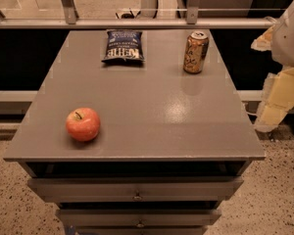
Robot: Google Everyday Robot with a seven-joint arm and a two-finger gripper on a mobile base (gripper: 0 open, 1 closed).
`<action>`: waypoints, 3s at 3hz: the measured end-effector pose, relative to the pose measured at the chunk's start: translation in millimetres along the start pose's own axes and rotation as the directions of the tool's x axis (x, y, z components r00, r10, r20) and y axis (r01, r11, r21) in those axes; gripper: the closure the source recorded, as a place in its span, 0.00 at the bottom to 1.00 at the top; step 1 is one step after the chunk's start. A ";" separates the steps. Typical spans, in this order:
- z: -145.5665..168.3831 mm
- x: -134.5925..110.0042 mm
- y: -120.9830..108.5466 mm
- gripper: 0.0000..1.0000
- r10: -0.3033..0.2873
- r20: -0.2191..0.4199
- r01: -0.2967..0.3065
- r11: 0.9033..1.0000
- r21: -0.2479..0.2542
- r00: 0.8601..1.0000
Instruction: Pick blue chip bag
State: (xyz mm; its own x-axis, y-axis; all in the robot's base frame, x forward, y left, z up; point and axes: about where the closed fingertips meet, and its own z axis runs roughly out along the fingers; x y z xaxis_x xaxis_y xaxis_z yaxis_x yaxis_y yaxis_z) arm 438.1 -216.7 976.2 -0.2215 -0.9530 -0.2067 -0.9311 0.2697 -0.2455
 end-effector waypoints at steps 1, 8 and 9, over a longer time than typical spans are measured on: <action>0.0 0.0 0.0 0.00 0.000 0.000 0.000 1.000 0.000 1.000; 111.9 -198.3 -187.9 0.00 0.102 0.479 -0.189 0.972 0.138 0.872; 157.6 -223.4 -216.5 0.00 0.154 0.515 -0.248 0.962 0.118 0.843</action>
Offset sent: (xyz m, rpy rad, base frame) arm 0.0560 0.0323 0.0265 0.1566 -0.1213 0.0053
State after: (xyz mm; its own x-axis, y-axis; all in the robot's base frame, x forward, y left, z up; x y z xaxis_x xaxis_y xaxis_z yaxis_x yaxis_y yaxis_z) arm 734.9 -40.4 926.3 -0.1809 -0.6909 -0.7000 -0.8063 0.5117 -0.2967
